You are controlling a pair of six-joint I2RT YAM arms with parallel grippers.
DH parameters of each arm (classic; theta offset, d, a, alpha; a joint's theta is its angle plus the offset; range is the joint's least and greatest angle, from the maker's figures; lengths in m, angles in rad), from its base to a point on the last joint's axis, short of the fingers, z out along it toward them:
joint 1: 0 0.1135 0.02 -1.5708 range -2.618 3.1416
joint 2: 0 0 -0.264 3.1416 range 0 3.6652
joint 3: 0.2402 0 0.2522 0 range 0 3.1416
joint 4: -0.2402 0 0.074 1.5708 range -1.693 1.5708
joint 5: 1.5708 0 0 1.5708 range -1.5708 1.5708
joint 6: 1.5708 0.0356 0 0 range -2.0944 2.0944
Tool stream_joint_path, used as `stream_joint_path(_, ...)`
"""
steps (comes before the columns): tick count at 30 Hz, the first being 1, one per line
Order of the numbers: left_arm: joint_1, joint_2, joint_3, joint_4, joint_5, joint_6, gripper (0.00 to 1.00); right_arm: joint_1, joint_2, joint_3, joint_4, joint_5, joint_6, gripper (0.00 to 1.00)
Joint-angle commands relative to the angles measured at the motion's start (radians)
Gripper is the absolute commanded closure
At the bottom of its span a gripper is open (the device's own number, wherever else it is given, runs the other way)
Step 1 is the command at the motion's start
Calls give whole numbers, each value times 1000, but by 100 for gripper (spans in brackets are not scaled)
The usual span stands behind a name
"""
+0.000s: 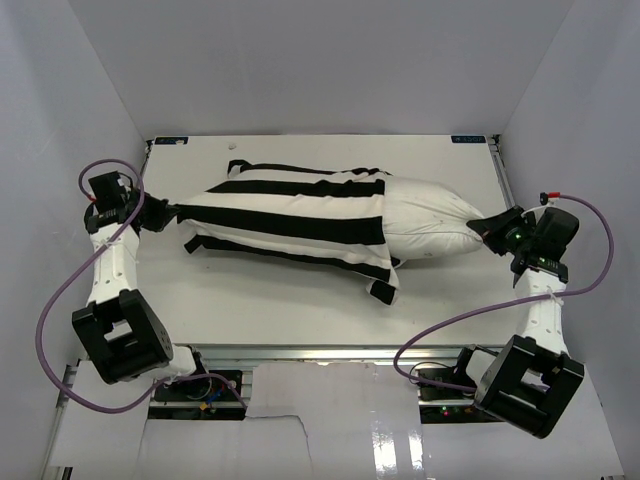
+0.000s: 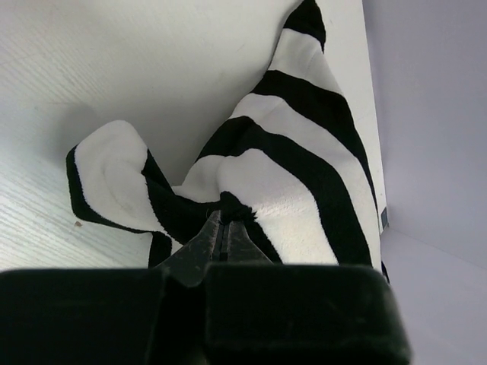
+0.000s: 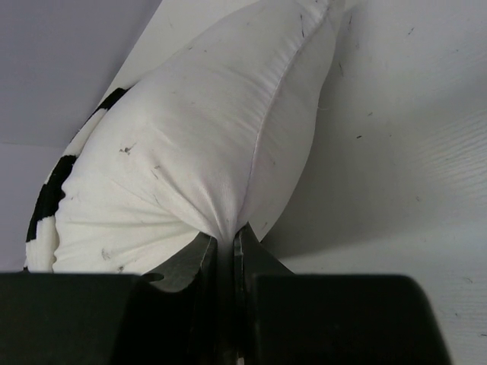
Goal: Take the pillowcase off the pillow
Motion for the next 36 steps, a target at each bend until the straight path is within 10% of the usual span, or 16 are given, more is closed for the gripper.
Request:
stream_joint_path(1, 133, 18, 98, 137, -463, 39, 100, -127, -9, 86, 160, 348, -53, 92)
stream_joint_path(4, 142, 16, 186, 66, -510, 16, 100, -131, -26, 86, 180, 292, -69, 92)
stream_joint_path(7, 55, -59, 139, 231, -236, 140, 97, -58, -7, 72, 300, 25, -100, 92)
stream_joint_path(11, -108, -125, 102, 251, -117, 212, 37, 109, 38, 96, 289, -118, -207, 92)
stream_joint_path(18, -522, -145, 164, 232, -145, 301, 29, 345, 1, 26, 360, -323, -315, 92)
stream_joint_path(26, -867, 299, 482, 89, -172, 403, 26, 533, -39, -45, 237, -262, -442, 92)
stream_joint_path(32, -923, 548, 770, -90, -240, 472, 24, 534, -104, -57, 179, -39, -343, 12)
stream_joint_path(36, -933, 619, 807, -109, -274, 489, 23, 534, -85, -2, 140, 119, -272, 3)
